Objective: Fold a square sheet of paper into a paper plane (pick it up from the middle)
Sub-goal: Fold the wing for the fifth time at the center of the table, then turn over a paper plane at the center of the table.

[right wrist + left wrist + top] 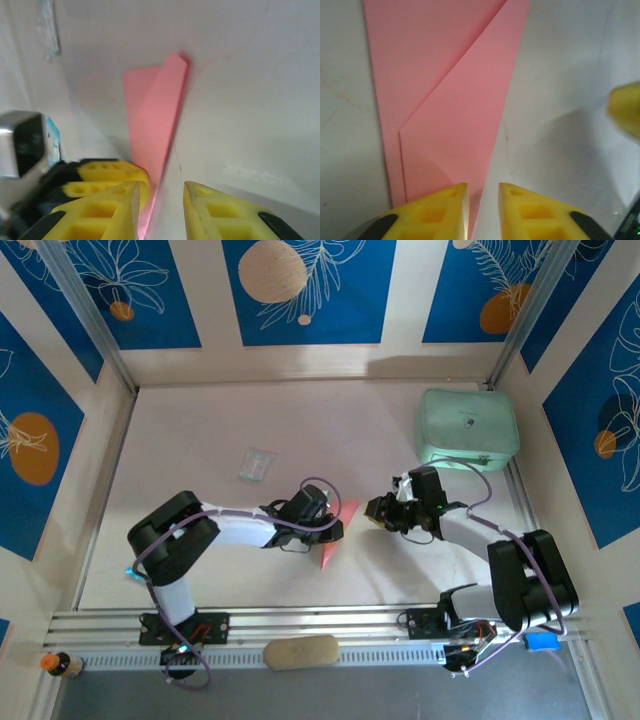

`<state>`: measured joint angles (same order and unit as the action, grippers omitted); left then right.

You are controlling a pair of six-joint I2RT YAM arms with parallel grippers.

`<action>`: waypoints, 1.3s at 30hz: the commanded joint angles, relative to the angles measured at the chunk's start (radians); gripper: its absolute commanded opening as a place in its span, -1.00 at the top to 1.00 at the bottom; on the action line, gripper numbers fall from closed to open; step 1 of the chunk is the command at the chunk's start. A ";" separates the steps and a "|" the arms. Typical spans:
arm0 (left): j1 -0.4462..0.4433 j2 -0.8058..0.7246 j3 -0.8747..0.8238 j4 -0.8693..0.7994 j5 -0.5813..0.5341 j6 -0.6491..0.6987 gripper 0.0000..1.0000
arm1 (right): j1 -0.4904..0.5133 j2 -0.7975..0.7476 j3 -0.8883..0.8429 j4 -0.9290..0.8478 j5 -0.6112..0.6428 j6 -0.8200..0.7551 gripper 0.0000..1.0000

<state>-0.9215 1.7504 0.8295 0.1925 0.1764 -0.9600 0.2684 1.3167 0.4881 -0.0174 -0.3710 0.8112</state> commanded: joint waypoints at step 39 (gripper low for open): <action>0.083 -0.087 -0.078 -0.104 0.095 0.092 0.45 | 0.193 0.220 0.078 0.059 -0.118 0.024 0.48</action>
<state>-0.8417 1.6619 0.7418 0.0662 0.2558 -0.8814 0.4526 1.5192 0.5415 0.0387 -0.4534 0.8352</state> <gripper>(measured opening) 0.278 0.260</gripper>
